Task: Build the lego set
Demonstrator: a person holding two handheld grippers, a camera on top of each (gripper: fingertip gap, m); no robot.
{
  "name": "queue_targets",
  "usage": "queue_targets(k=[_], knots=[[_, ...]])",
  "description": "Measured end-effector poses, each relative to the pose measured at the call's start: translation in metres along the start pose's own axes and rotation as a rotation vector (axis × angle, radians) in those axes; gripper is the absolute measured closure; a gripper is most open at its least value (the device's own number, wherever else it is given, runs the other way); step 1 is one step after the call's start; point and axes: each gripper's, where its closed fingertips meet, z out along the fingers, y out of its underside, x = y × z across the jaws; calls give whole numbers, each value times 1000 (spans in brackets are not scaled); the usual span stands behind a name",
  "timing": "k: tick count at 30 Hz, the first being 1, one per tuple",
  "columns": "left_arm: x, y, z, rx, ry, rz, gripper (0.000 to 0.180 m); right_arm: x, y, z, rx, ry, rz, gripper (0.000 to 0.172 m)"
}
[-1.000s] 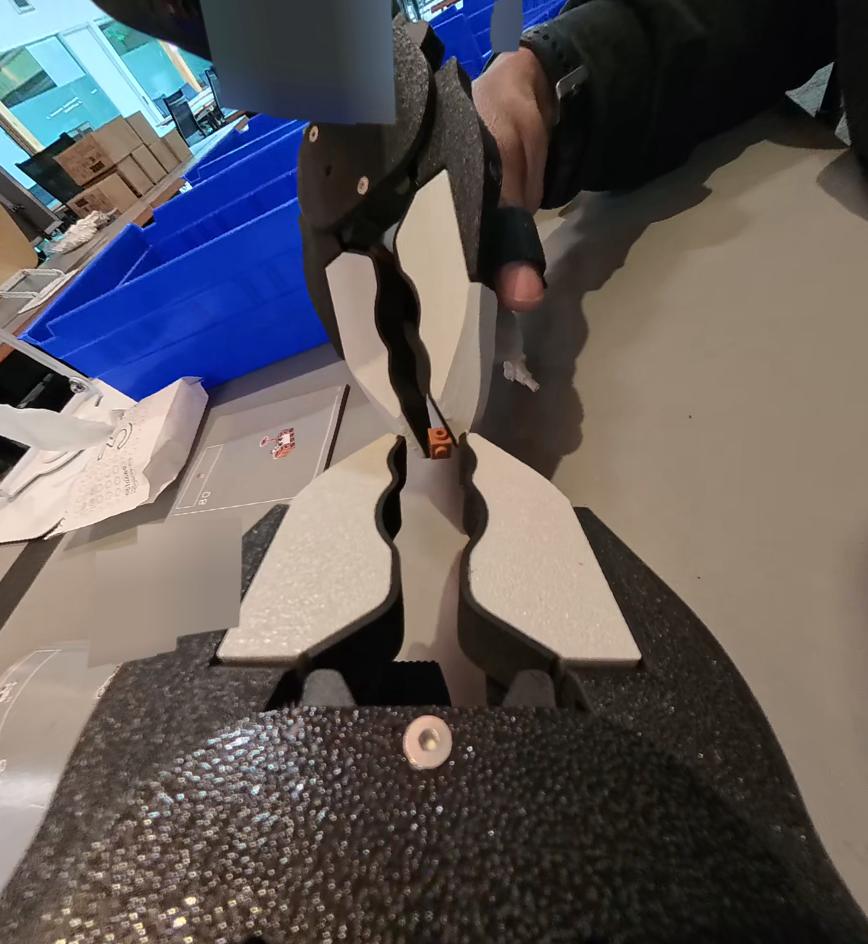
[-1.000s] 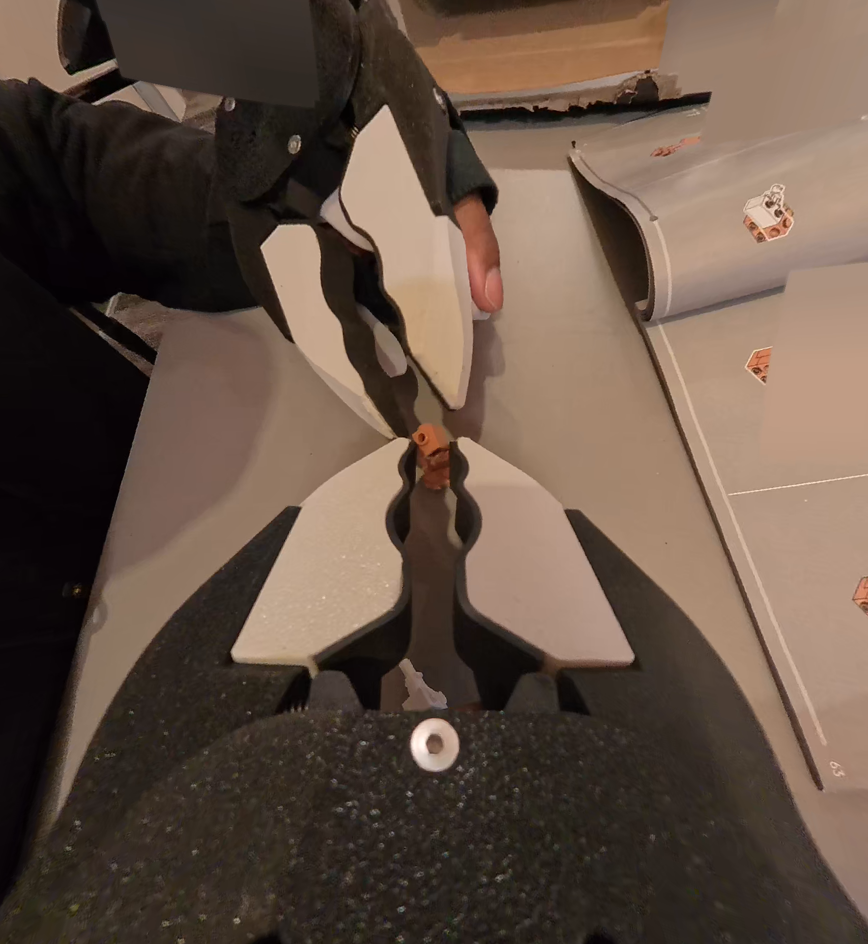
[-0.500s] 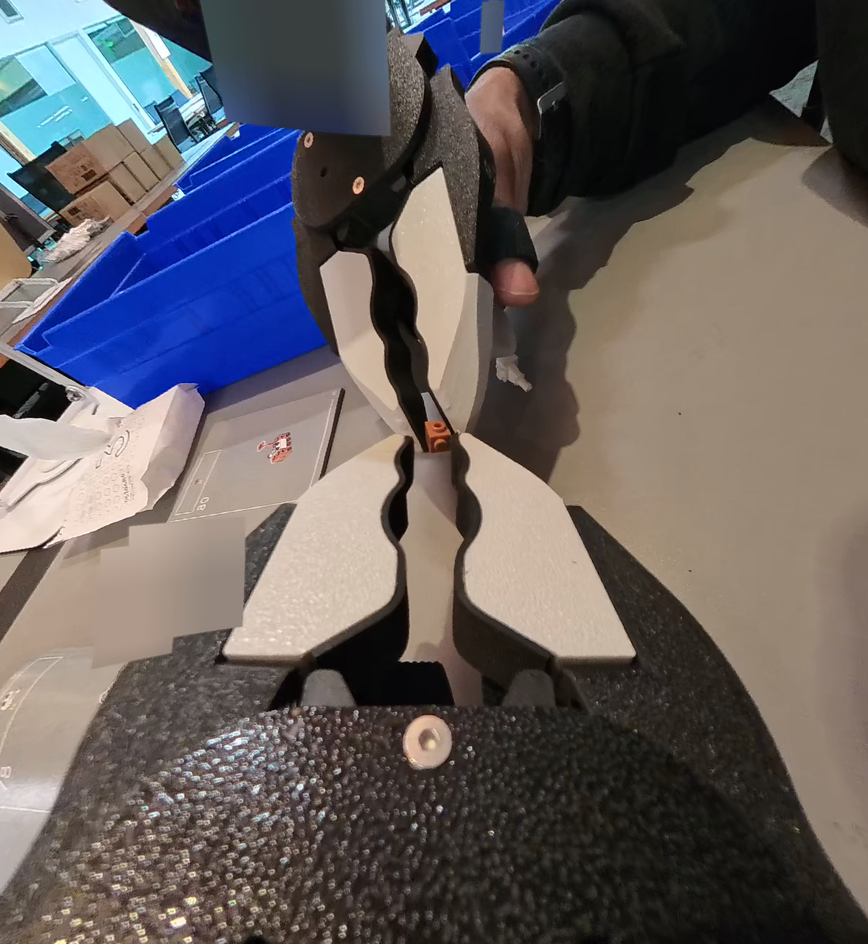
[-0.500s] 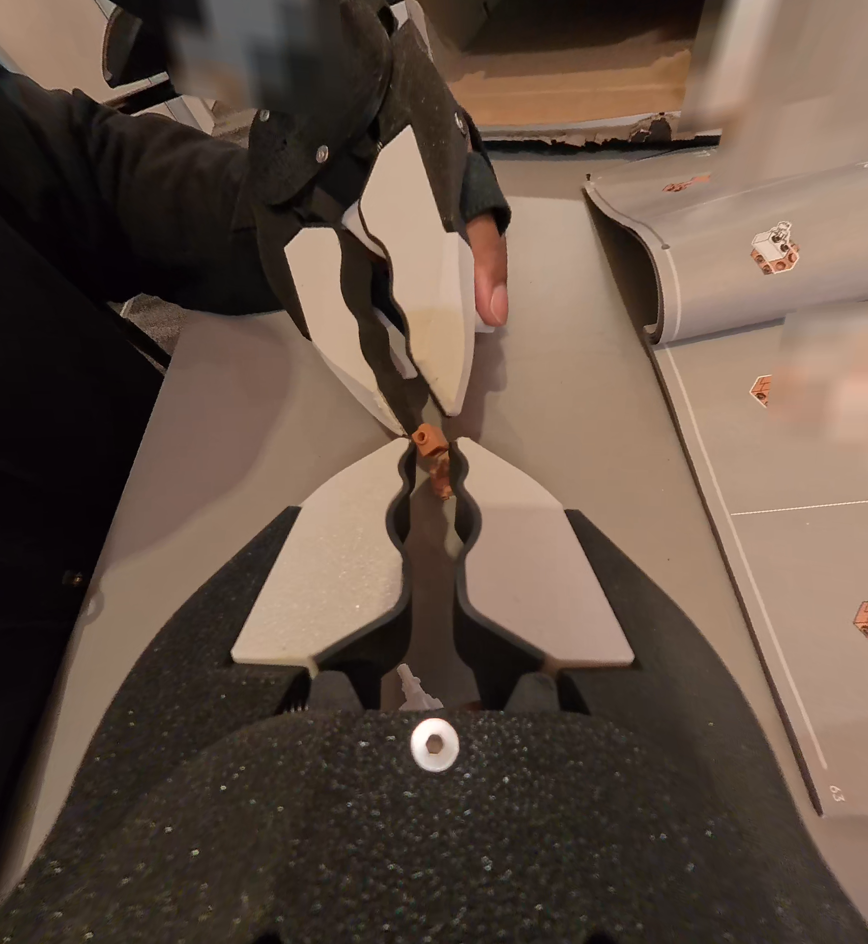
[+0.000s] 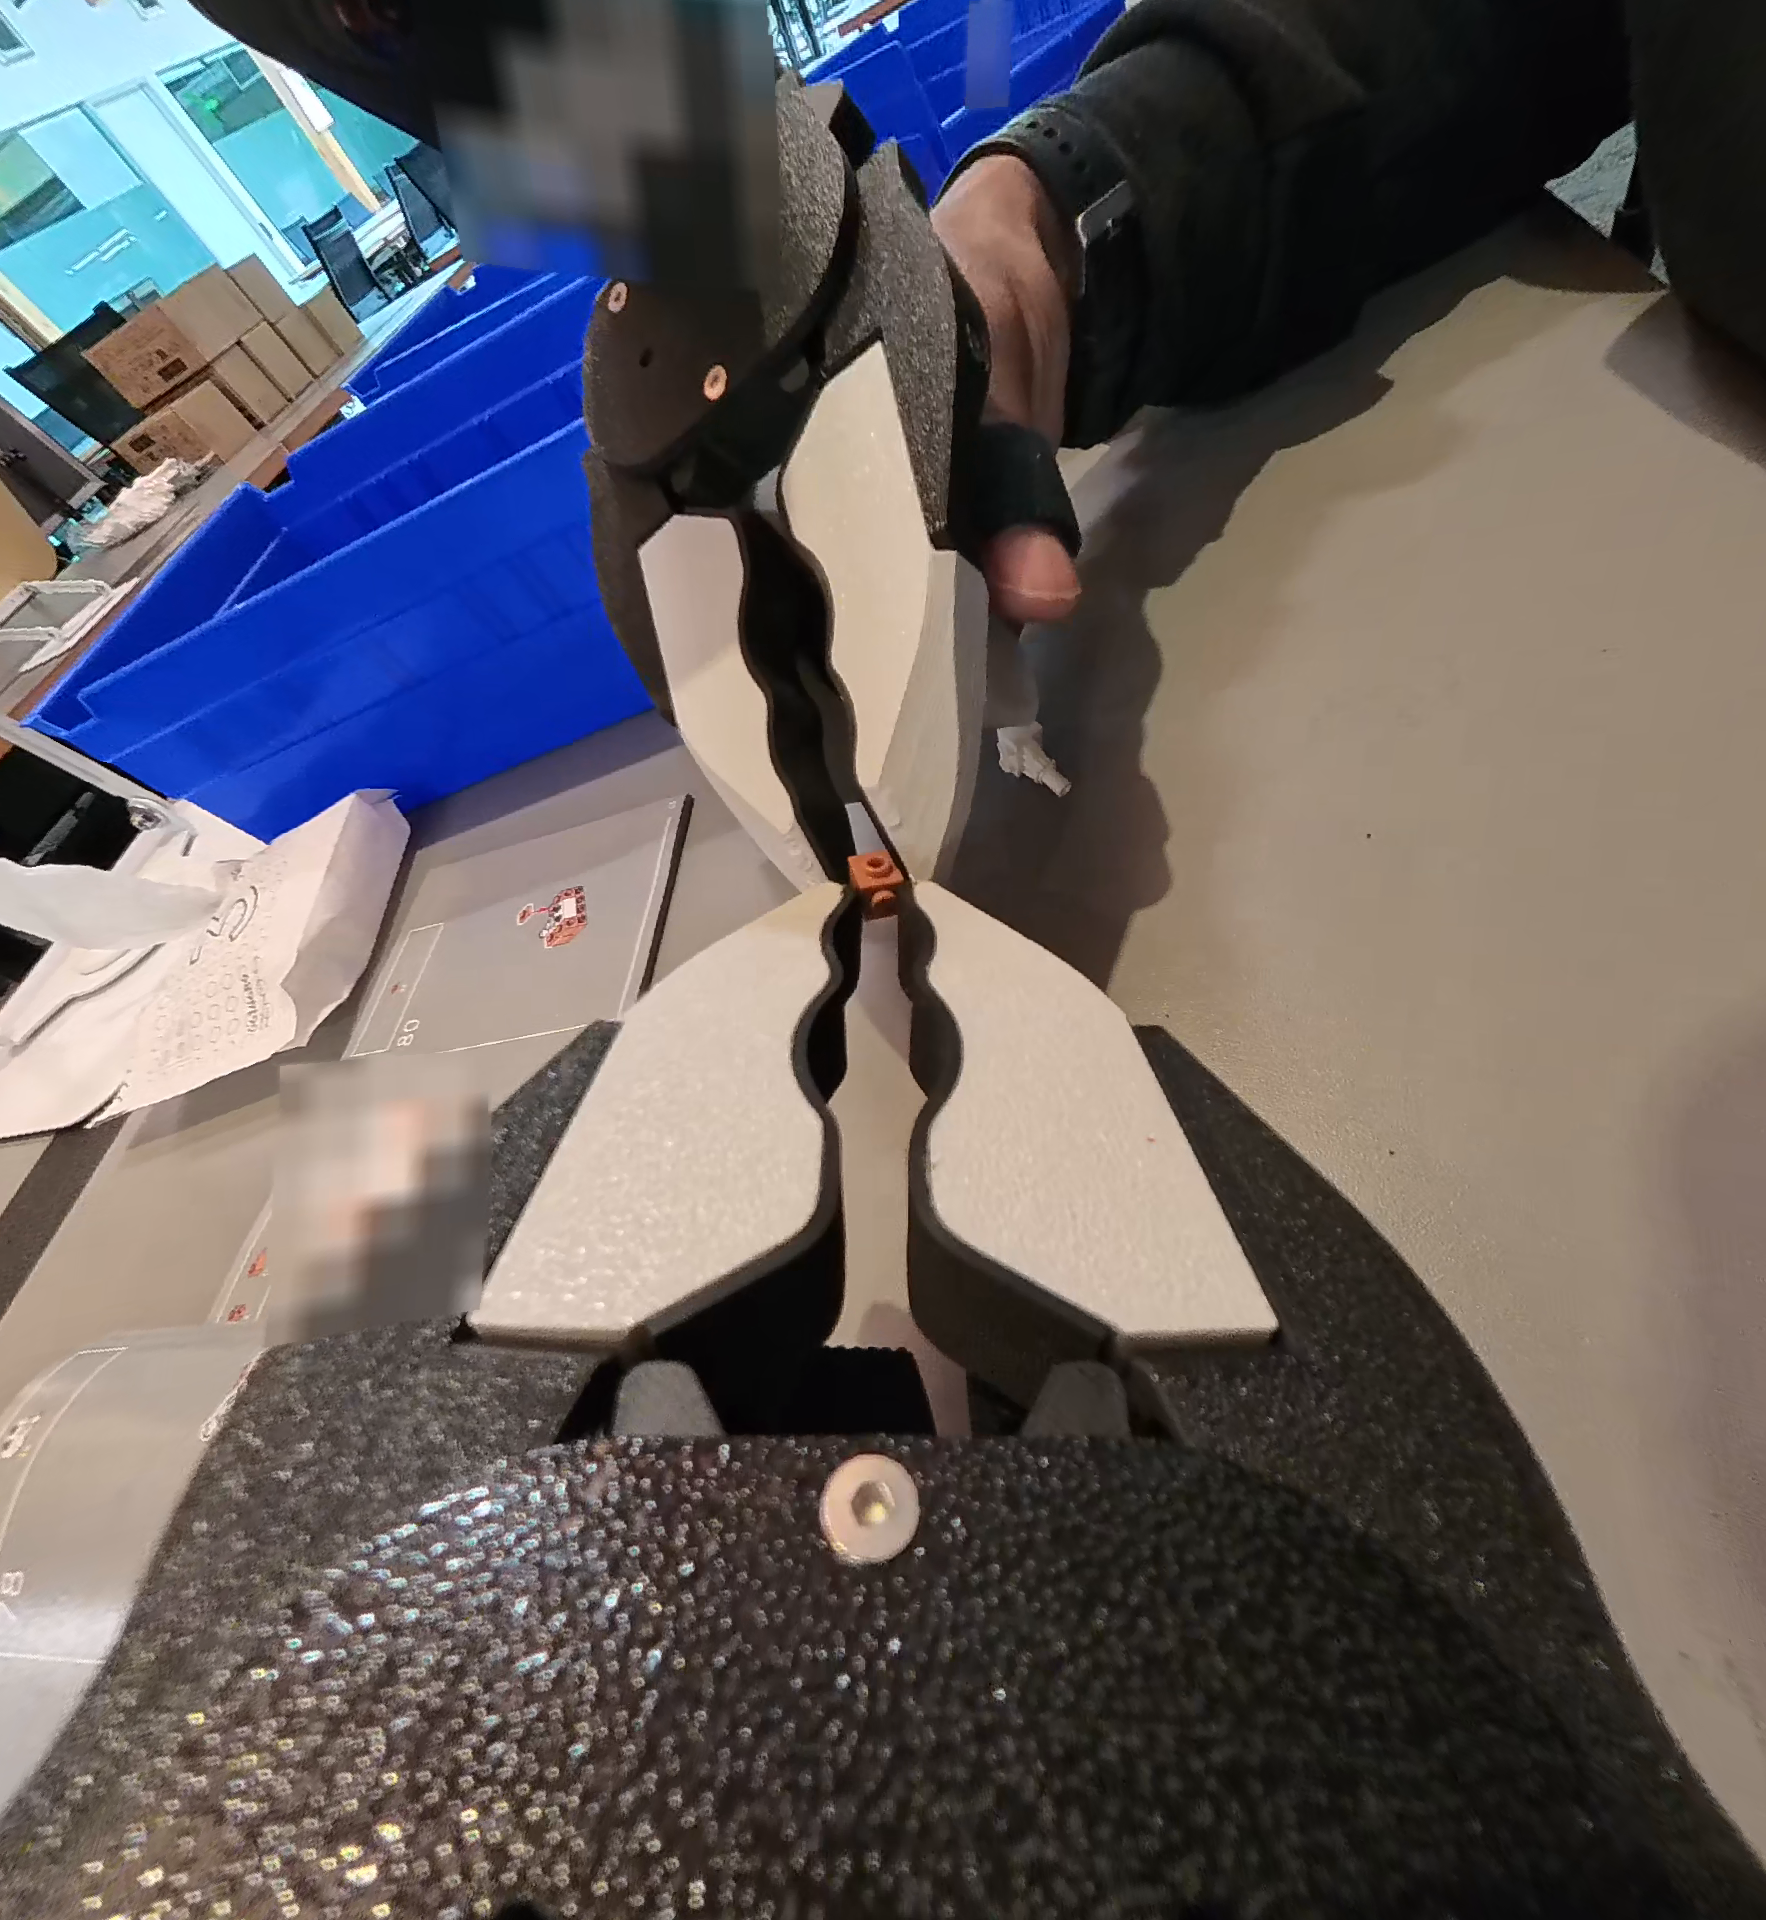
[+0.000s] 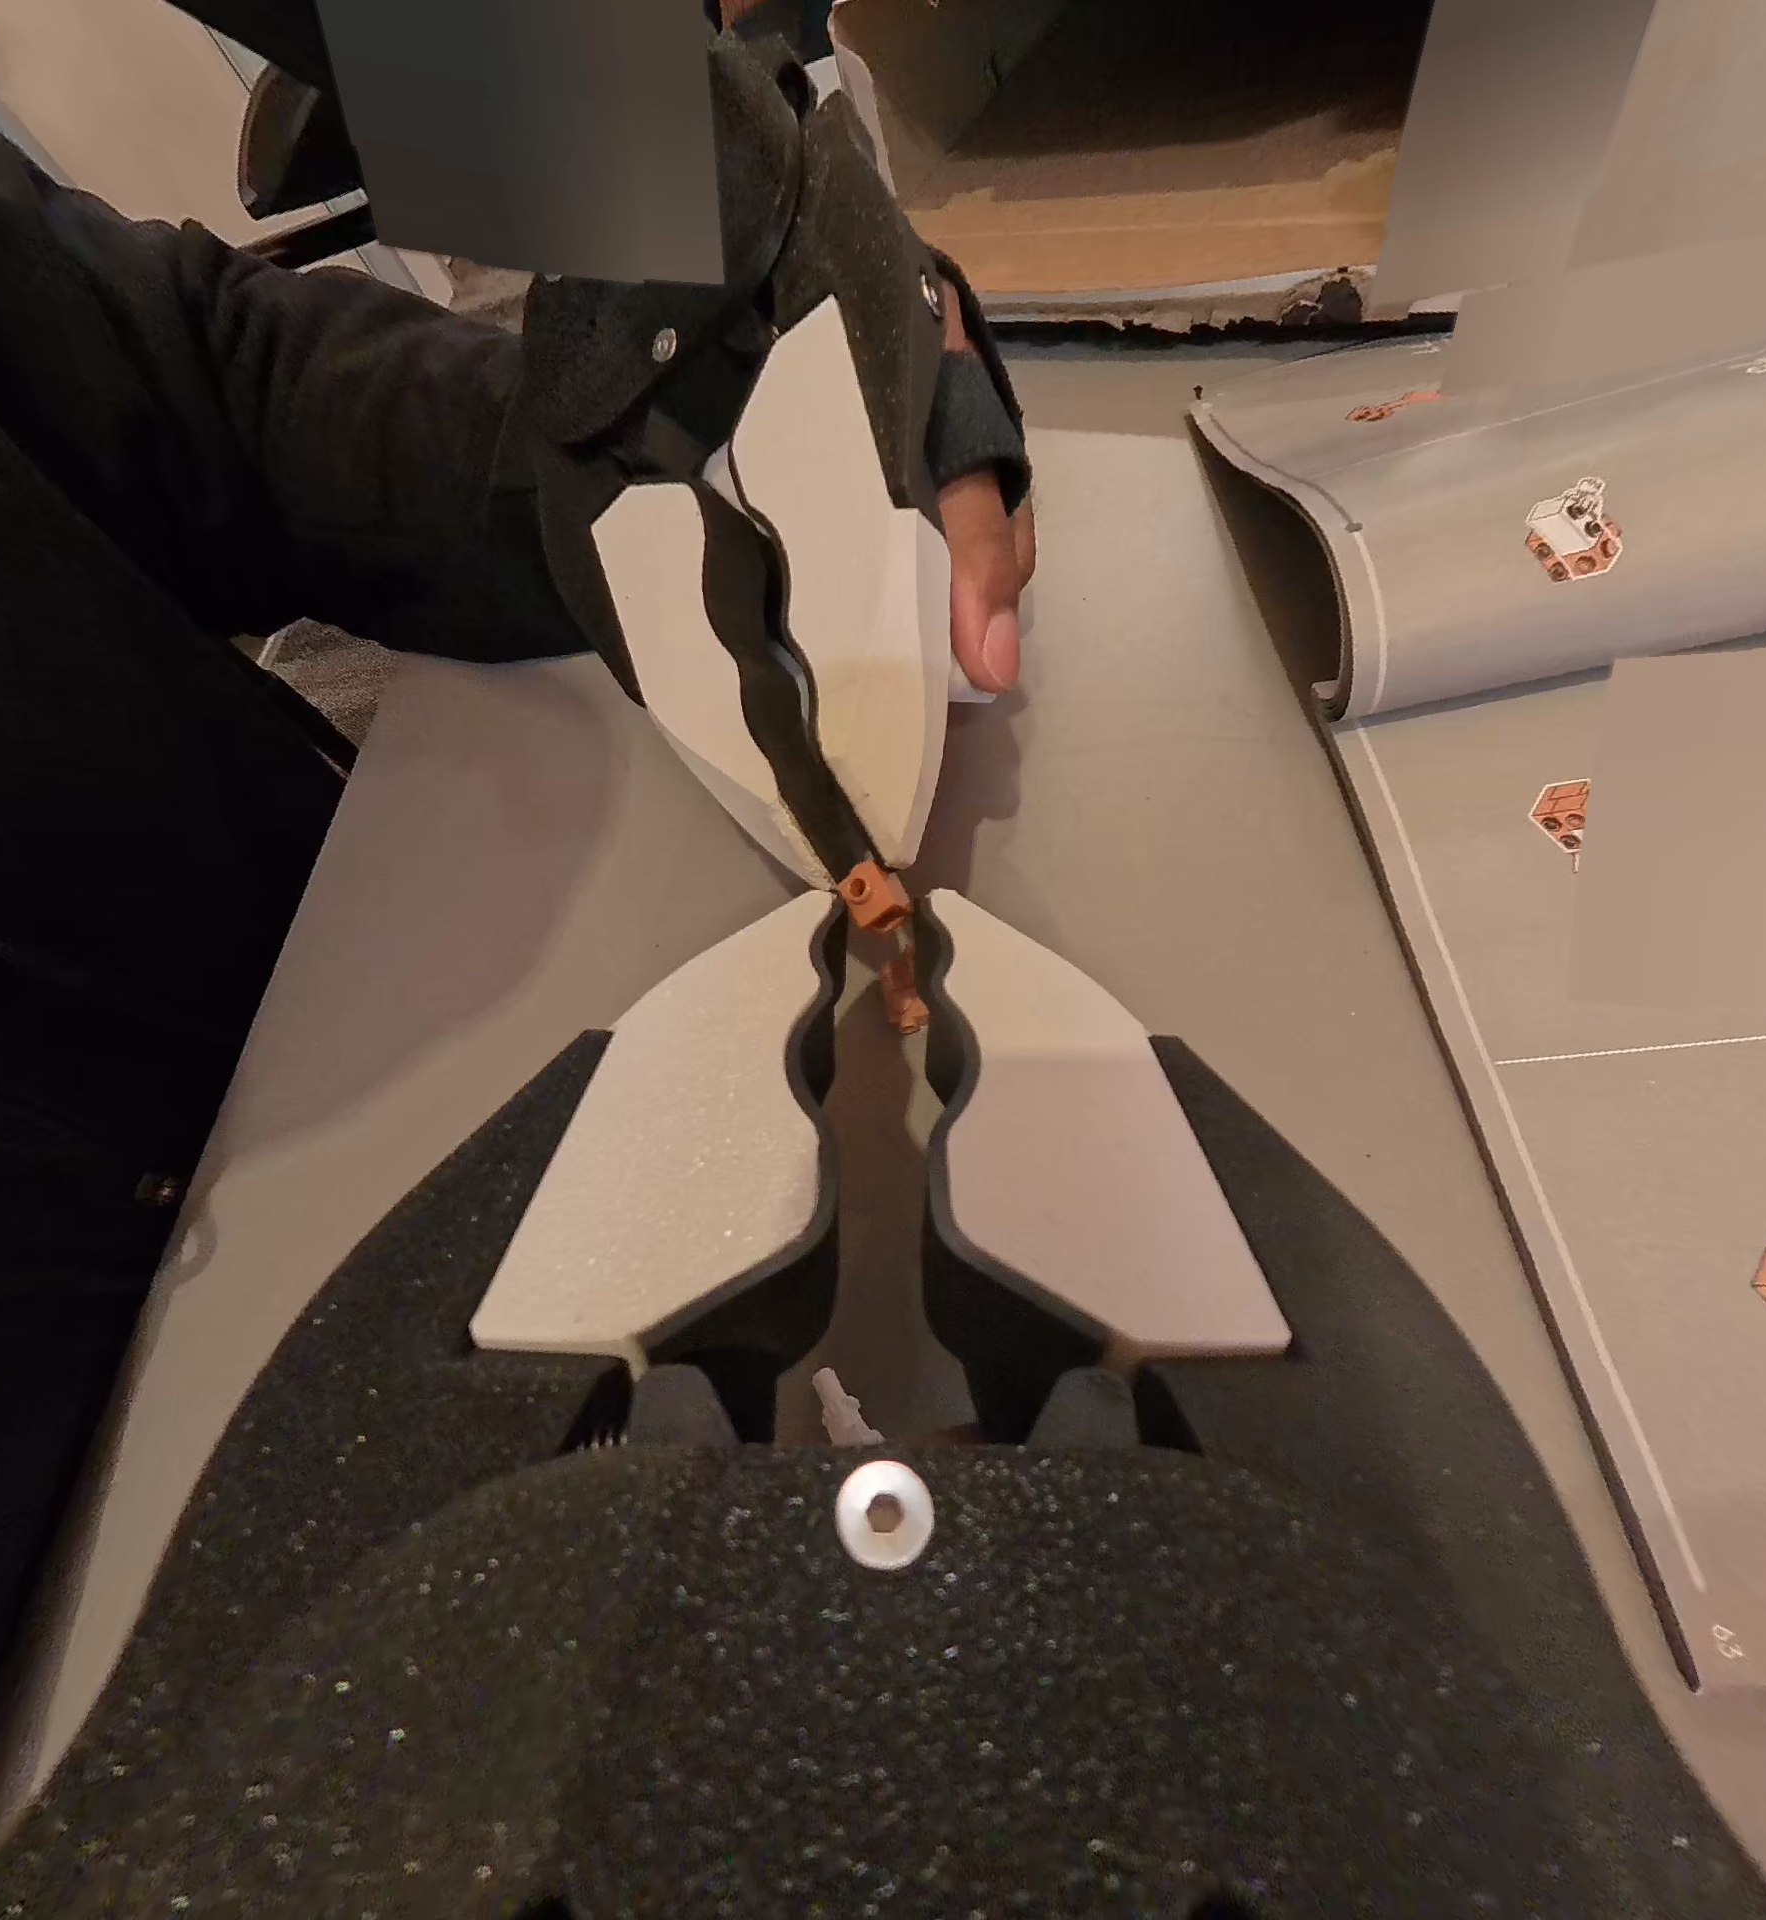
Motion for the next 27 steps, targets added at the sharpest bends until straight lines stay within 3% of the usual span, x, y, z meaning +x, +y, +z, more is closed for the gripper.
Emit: queue_targets(k=[11,27], knots=[[0,6,4,-23,8,-17,172,5,9,5,-2,27,0,160],[-6,7,2,-29,-25,-21,168,2,-5,-3,148,-47,17,161]])
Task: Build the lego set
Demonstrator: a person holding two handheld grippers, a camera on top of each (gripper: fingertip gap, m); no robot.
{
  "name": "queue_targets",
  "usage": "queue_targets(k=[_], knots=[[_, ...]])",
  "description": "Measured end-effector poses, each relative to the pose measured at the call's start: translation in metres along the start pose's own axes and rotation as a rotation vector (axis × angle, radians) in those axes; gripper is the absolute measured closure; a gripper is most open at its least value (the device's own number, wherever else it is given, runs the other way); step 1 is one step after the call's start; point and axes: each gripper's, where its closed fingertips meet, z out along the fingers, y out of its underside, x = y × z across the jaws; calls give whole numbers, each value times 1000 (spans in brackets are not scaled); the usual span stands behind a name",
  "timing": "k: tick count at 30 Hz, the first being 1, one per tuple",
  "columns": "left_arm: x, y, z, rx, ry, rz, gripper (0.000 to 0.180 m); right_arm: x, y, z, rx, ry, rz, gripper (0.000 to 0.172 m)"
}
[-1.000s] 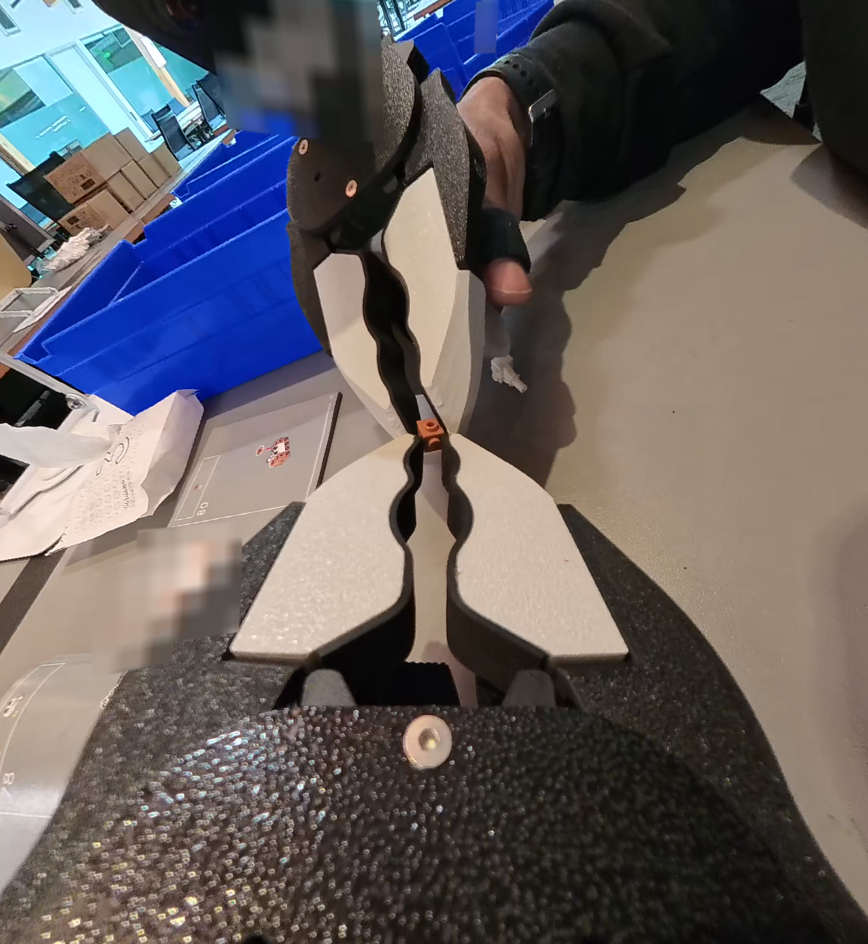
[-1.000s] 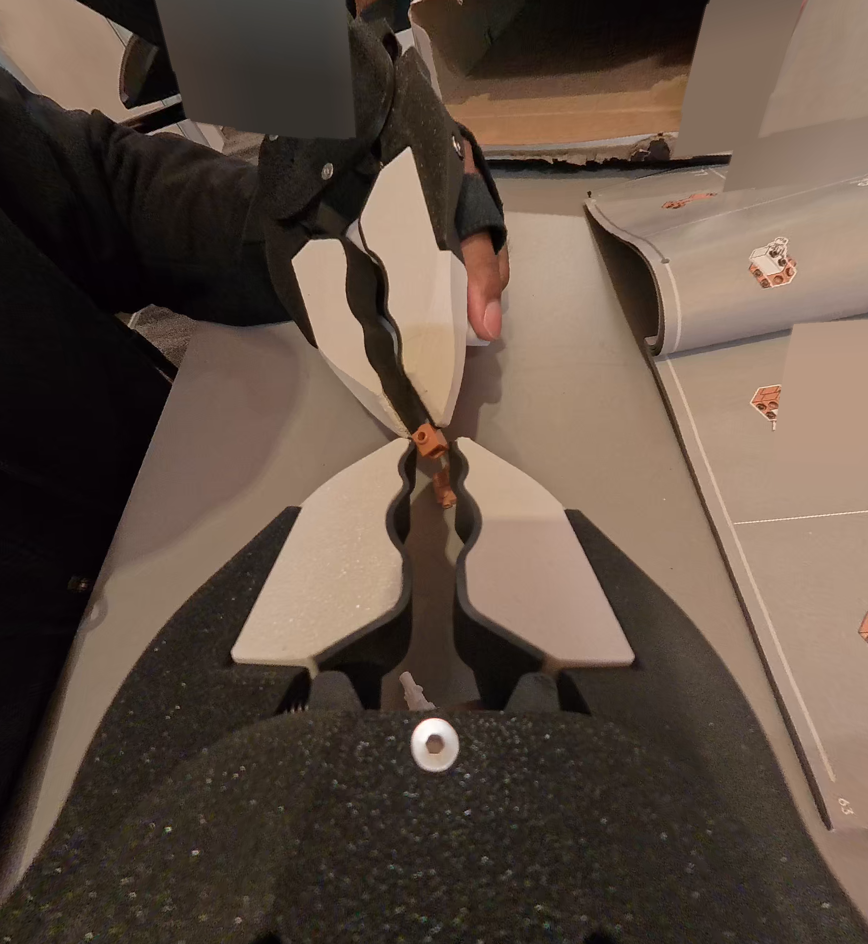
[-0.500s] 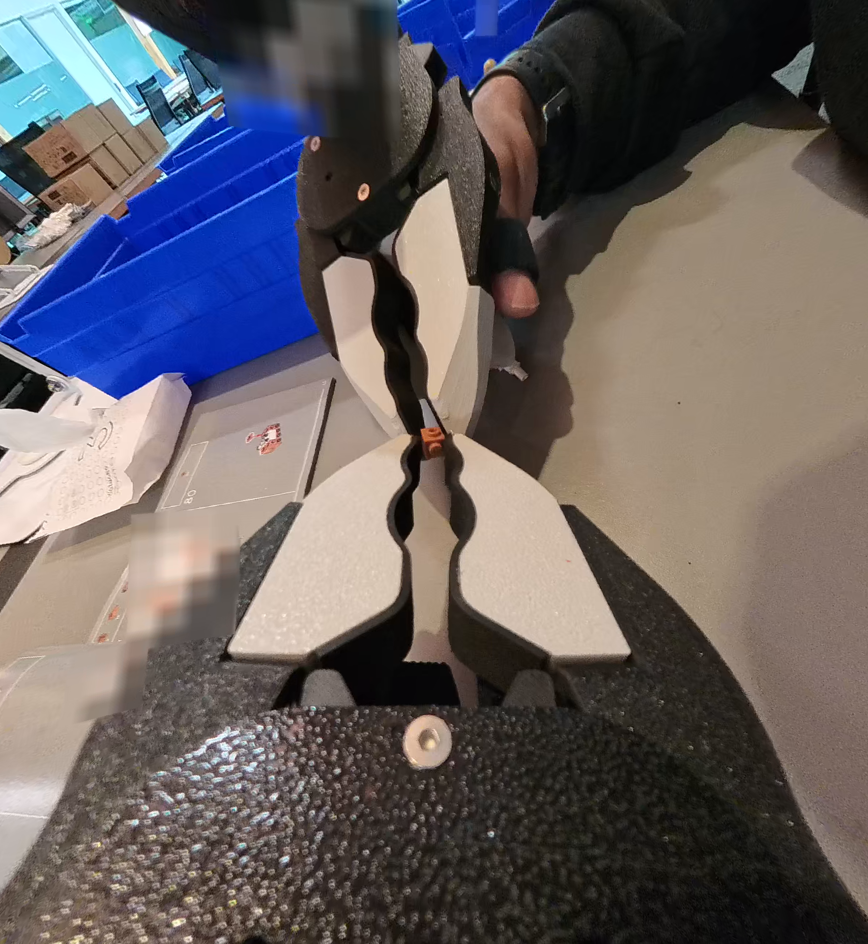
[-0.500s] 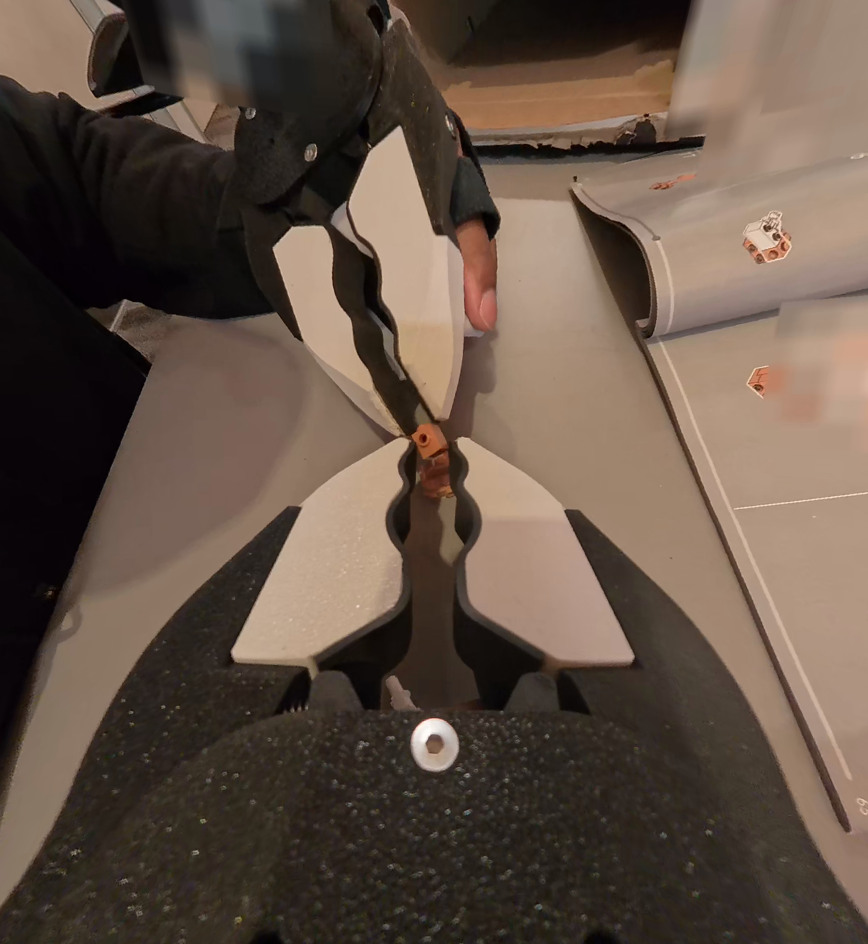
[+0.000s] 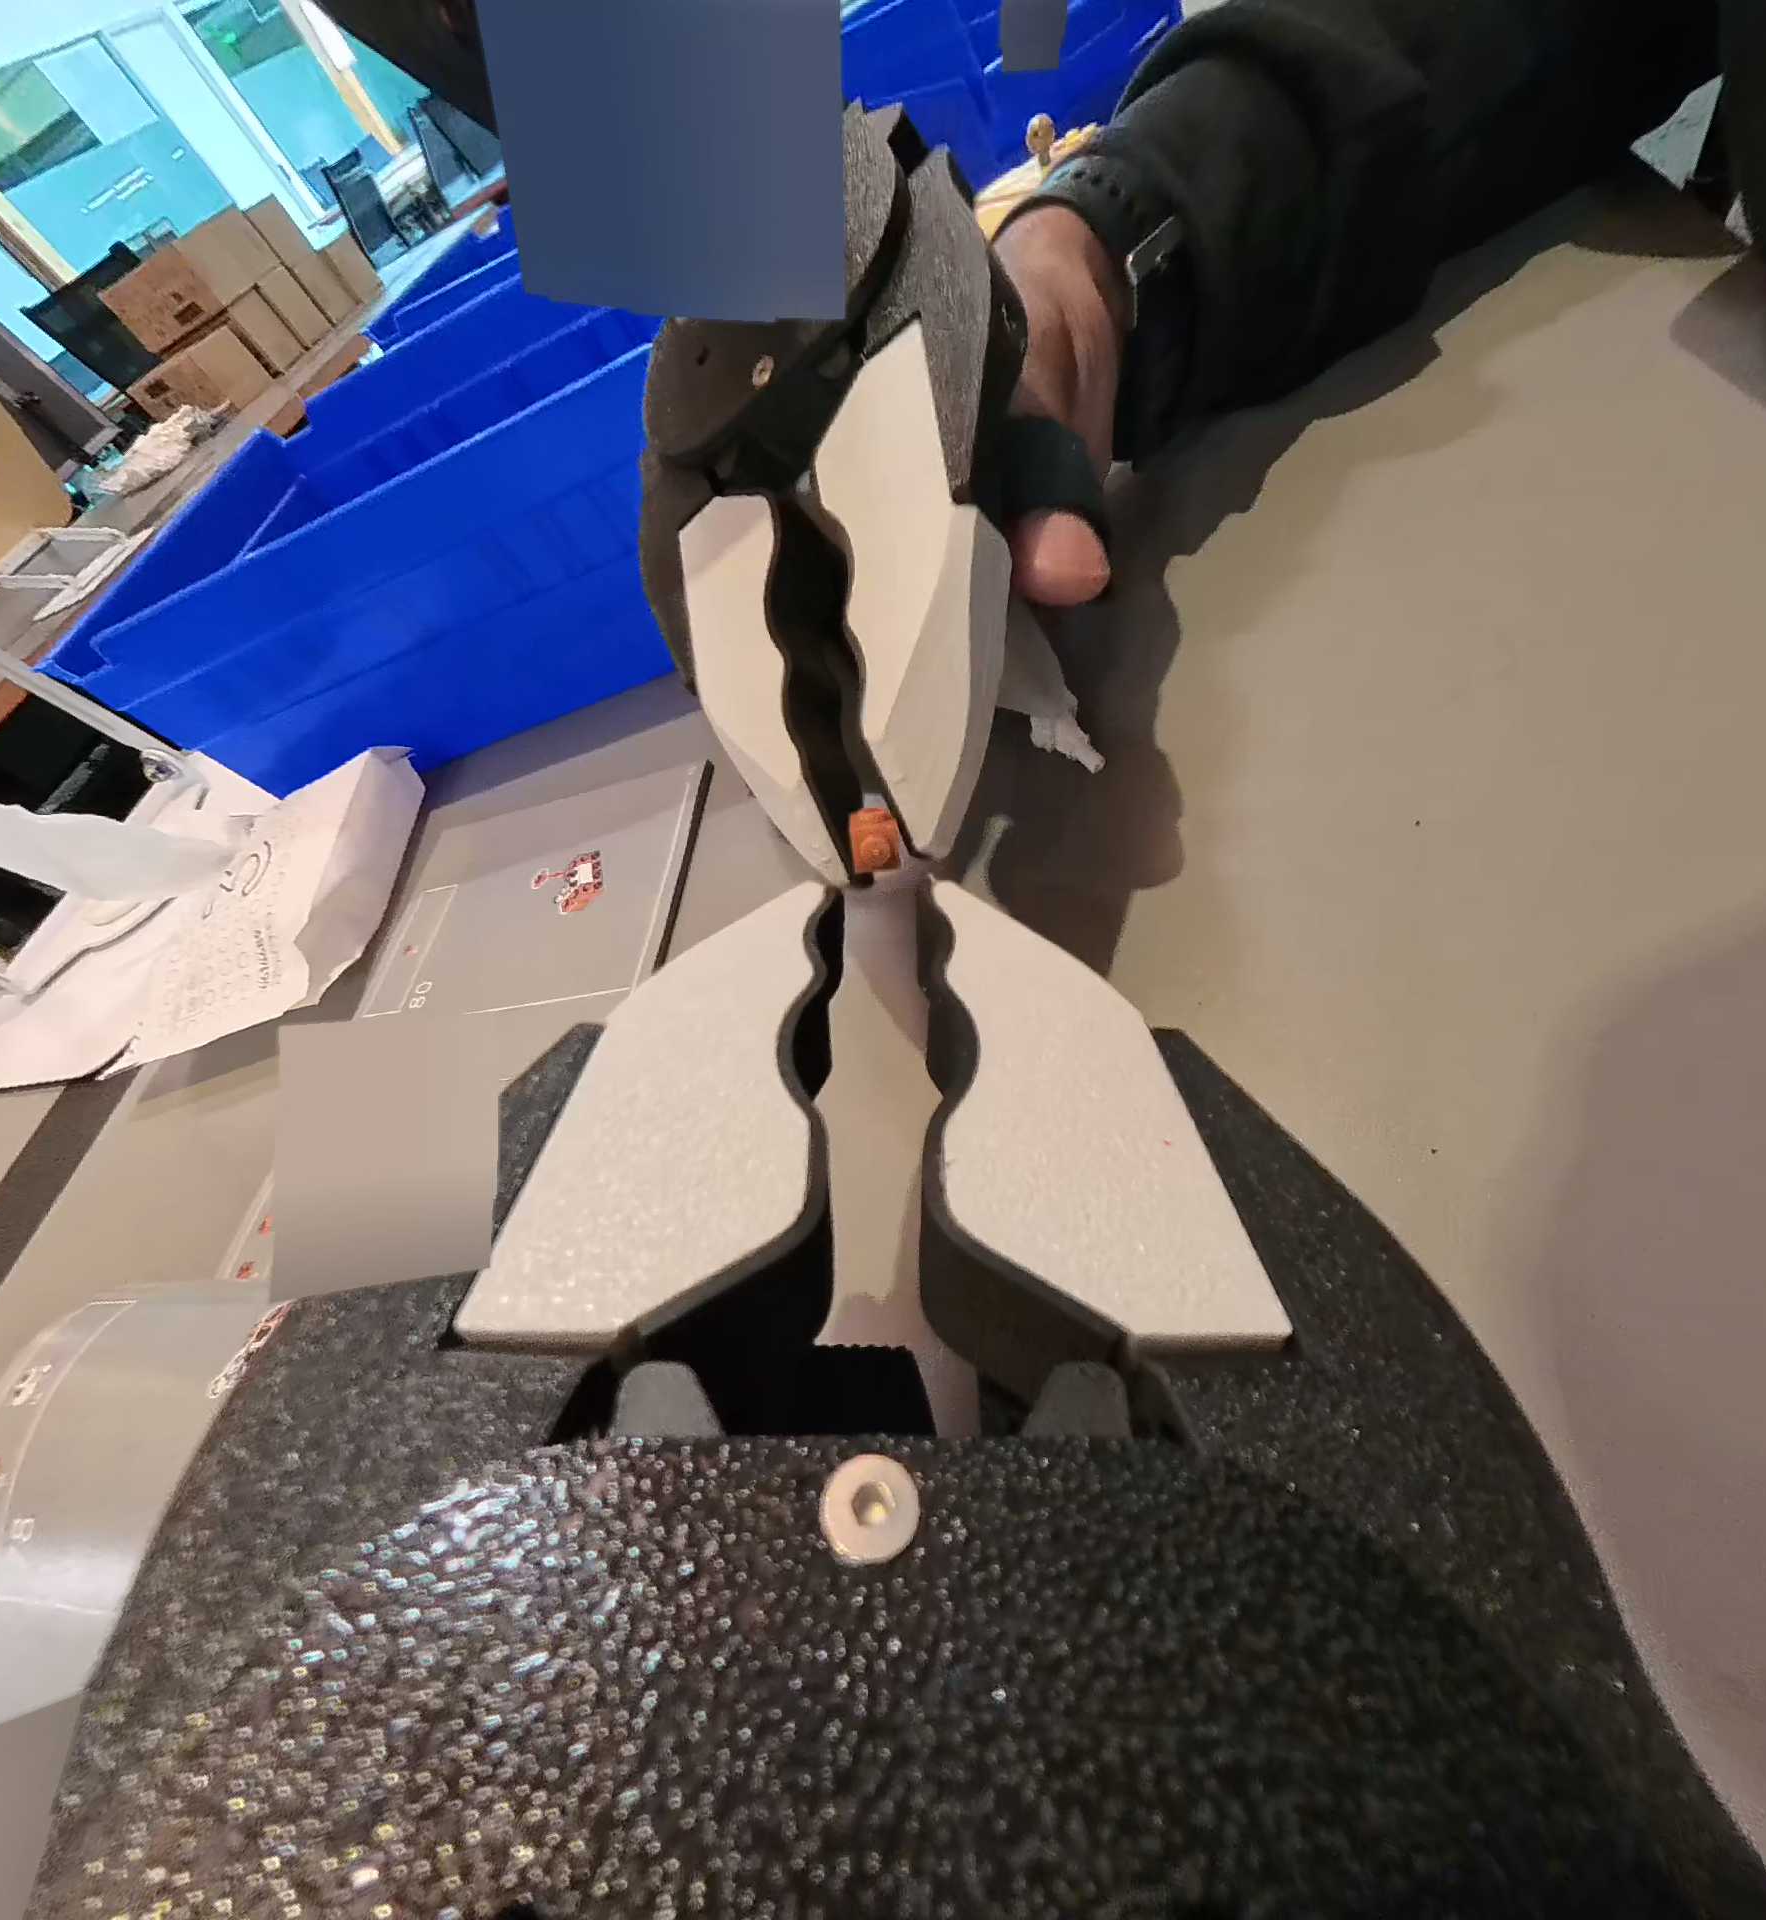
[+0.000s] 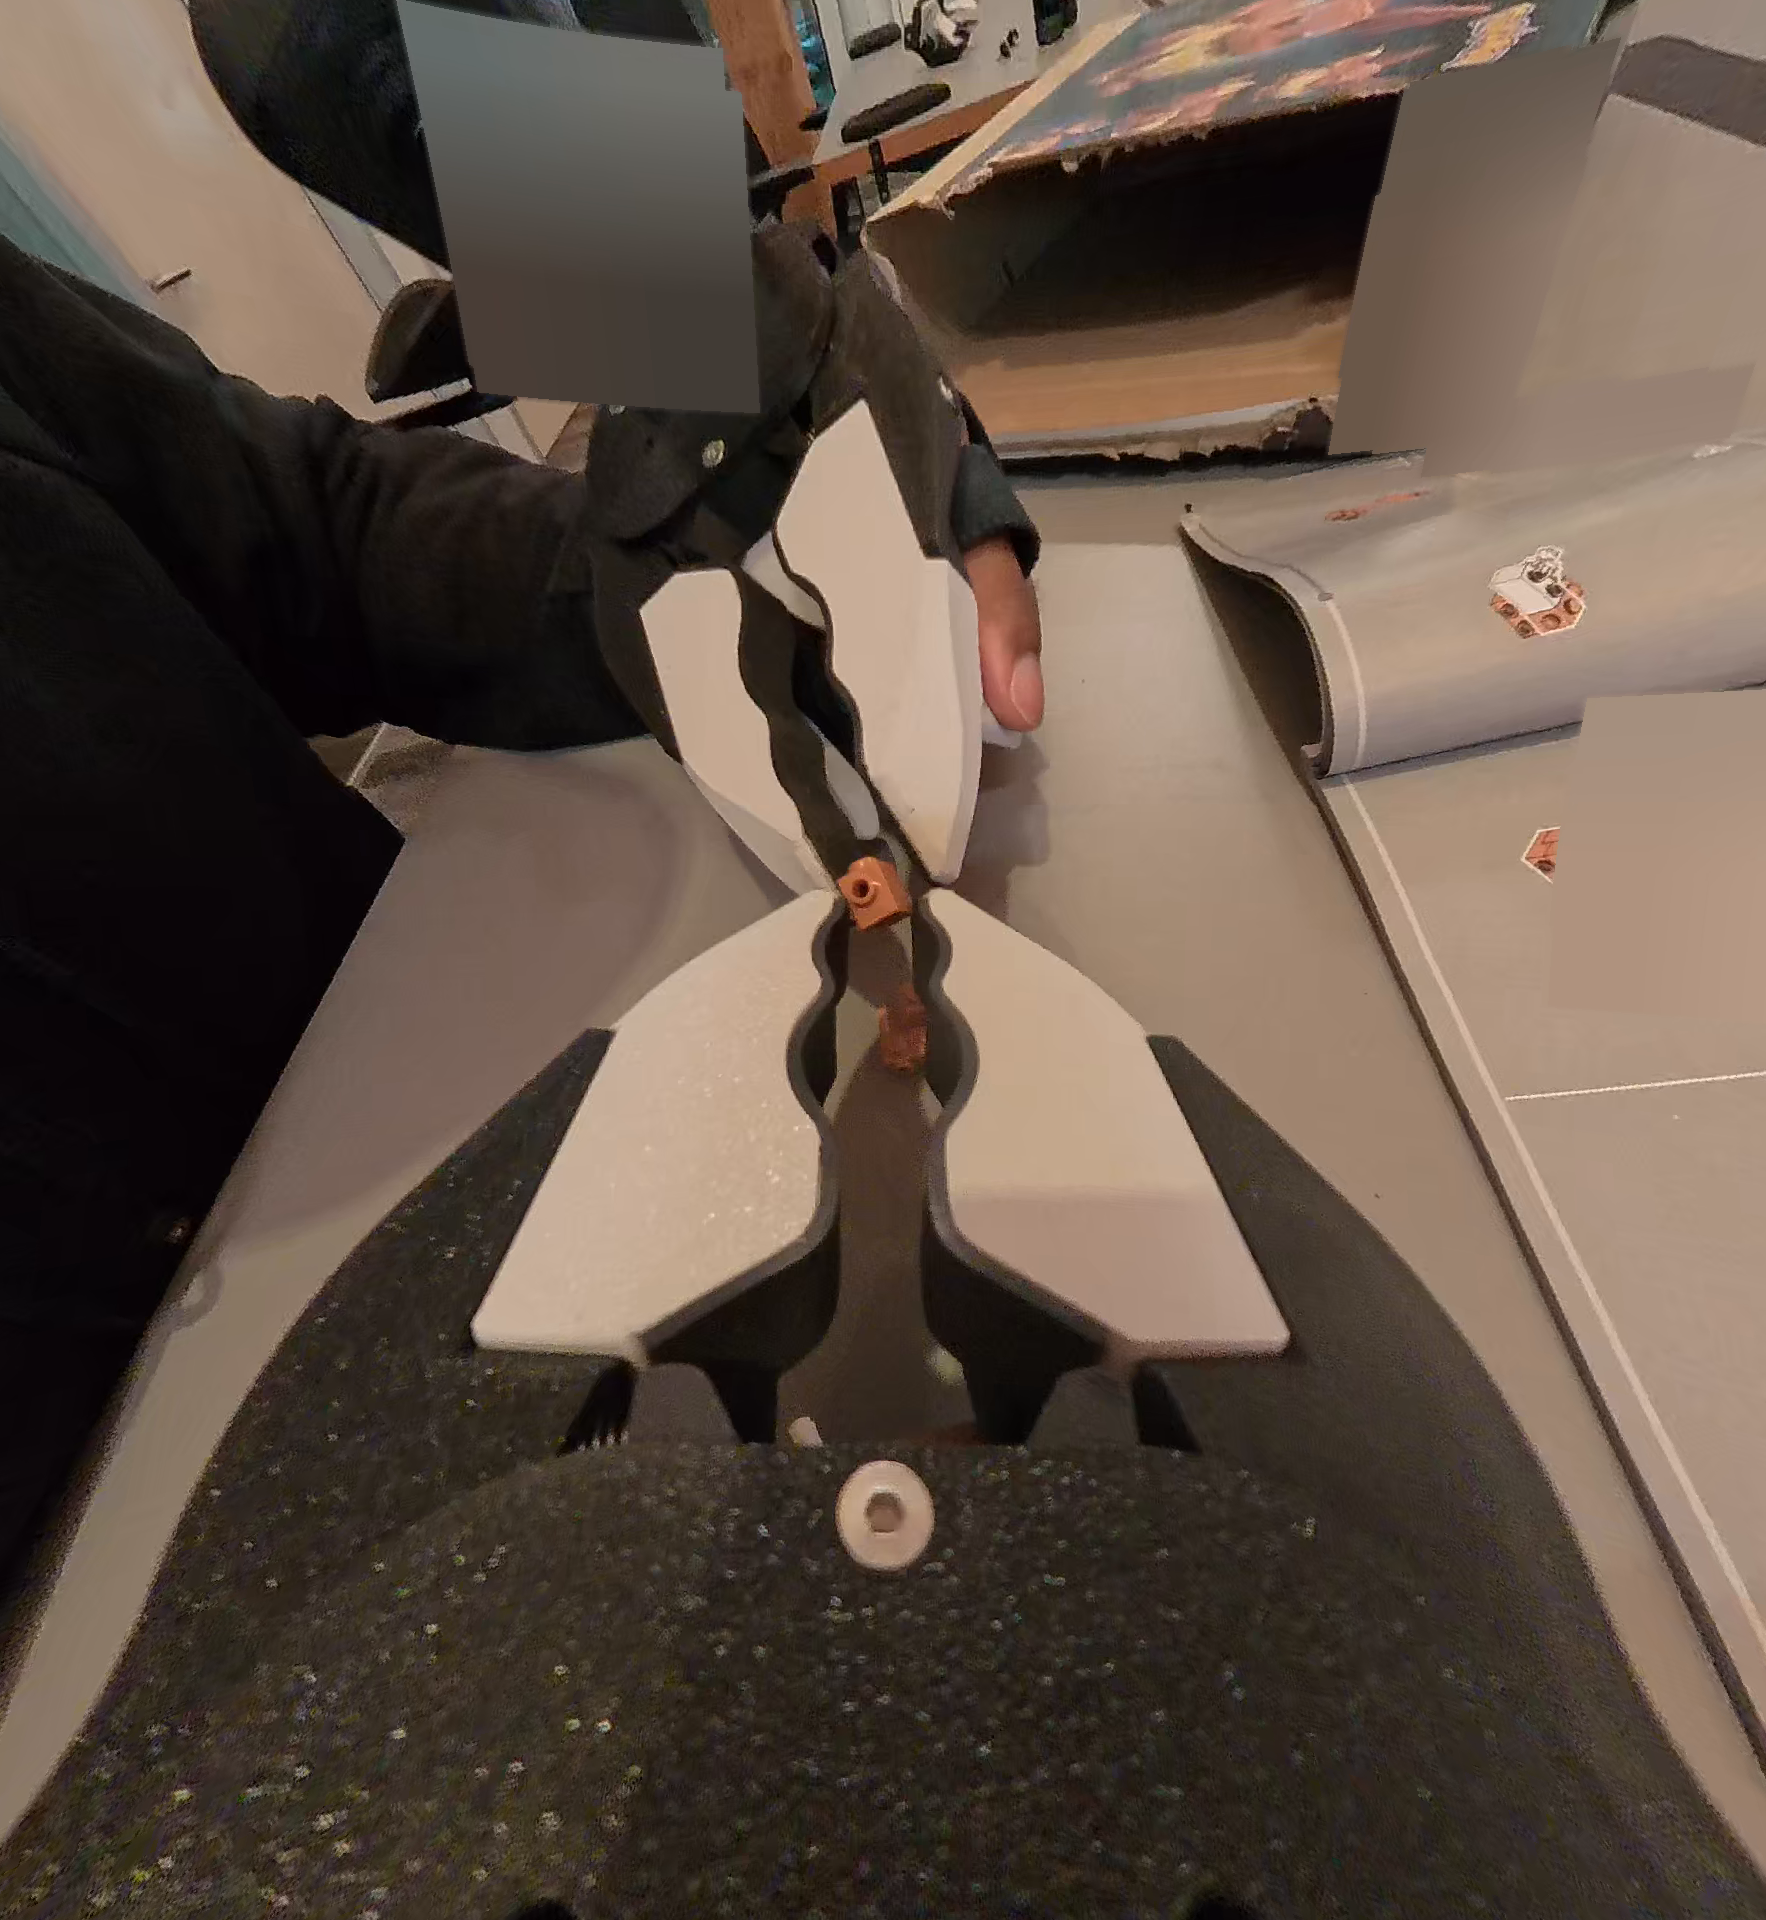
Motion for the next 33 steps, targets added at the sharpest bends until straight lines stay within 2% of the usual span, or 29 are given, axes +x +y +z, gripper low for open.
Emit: queue_targets(k=[23,28,33], knots=[[5,-9,-3,26,-28,120,173,-7,2,2,-6,-15,-64,160],[5,-9,-3,29,-32,130,173,-5,2,1,-8,-12,-53,149],[4,-7,-3,15,-38,133,173,-6,1,1,-6,-6,-74,148]])
